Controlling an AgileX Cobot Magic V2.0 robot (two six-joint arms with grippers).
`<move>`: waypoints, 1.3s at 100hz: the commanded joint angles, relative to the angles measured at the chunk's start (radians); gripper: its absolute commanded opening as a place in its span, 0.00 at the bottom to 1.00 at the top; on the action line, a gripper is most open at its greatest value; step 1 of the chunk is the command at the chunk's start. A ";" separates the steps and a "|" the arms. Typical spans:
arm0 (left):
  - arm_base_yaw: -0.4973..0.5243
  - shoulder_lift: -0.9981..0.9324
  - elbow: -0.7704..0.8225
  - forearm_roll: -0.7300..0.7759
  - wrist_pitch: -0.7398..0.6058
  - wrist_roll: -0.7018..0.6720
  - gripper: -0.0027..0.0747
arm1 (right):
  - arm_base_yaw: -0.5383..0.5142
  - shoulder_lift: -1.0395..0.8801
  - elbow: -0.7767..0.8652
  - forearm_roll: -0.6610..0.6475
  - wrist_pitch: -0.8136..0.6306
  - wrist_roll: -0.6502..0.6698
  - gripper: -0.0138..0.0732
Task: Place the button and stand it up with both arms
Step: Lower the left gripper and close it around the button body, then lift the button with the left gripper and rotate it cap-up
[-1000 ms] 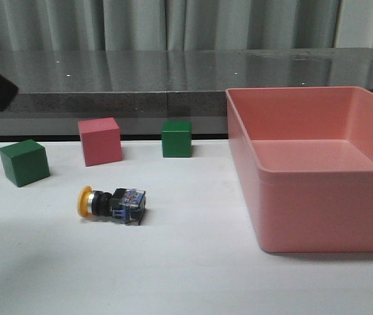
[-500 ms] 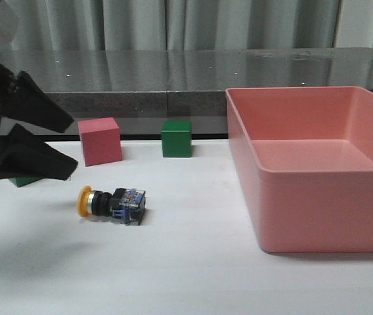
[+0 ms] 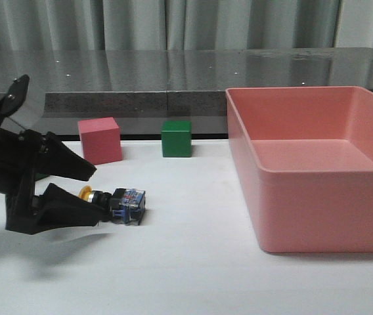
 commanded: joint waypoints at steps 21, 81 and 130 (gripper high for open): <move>-0.039 0.014 -0.033 -0.097 0.084 0.048 0.82 | -0.008 0.007 -0.025 -0.028 -0.066 0.004 0.09; -0.038 -0.078 -0.033 0.022 0.079 -0.136 0.01 | -0.008 0.007 -0.025 -0.029 -0.061 0.004 0.09; -0.211 -0.369 -0.442 1.295 -0.005 -1.548 0.01 | -0.008 0.007 -0.025 -0.029 -0.061 0.004 0.09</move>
